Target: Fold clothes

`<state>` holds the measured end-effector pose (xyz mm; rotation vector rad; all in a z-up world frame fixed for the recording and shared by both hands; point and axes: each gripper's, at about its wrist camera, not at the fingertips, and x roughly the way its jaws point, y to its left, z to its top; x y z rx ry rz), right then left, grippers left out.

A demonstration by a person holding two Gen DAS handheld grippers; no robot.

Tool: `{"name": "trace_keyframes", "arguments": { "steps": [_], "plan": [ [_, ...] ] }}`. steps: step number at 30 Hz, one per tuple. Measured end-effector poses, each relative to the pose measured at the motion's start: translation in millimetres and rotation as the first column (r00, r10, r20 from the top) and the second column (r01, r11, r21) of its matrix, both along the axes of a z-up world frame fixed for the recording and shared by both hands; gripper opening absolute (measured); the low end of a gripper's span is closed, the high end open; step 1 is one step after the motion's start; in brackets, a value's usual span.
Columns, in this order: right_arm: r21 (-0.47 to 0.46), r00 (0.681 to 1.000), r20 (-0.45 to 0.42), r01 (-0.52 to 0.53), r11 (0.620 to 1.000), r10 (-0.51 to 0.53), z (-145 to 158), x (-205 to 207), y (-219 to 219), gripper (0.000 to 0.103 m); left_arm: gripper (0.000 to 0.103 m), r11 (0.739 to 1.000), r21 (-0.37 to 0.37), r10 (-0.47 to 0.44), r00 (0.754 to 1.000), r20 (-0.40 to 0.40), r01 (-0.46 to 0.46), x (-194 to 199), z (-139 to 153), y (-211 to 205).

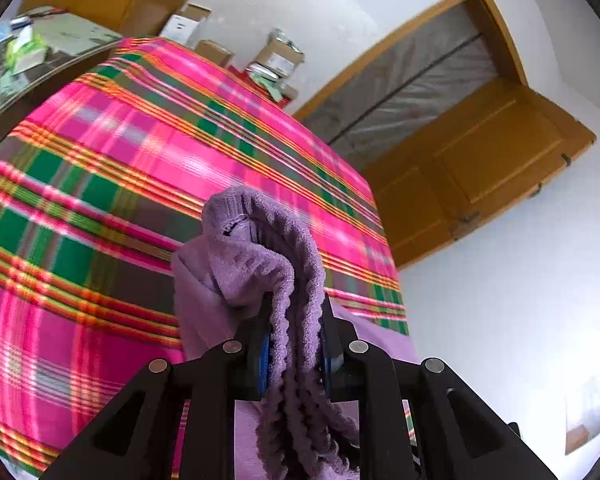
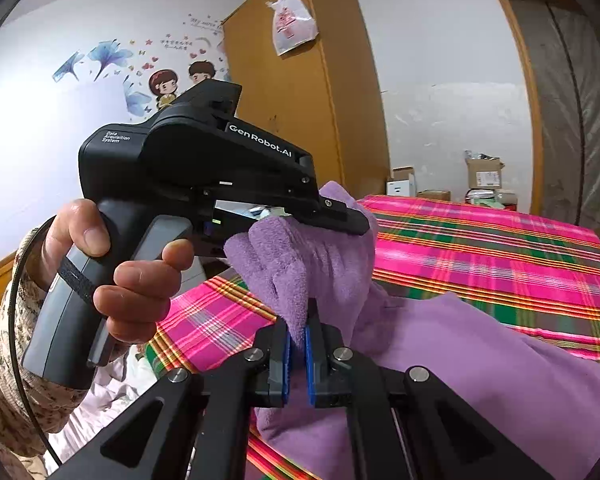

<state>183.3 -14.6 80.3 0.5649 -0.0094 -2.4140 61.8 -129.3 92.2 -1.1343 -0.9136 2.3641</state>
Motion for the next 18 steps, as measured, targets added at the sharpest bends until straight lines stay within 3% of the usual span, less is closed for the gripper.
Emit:
{"name": "trace_keyframes", "arguments": {
  "steps": [18],
  "plan": [
    [0.005,0.992,0.043,0.117,0.993,-0.117,-12,2,61,0.006,0.019,0.990,-0.033,-0.135,0.990,0.050,0.137,-22,-10,80]
  ]
}}
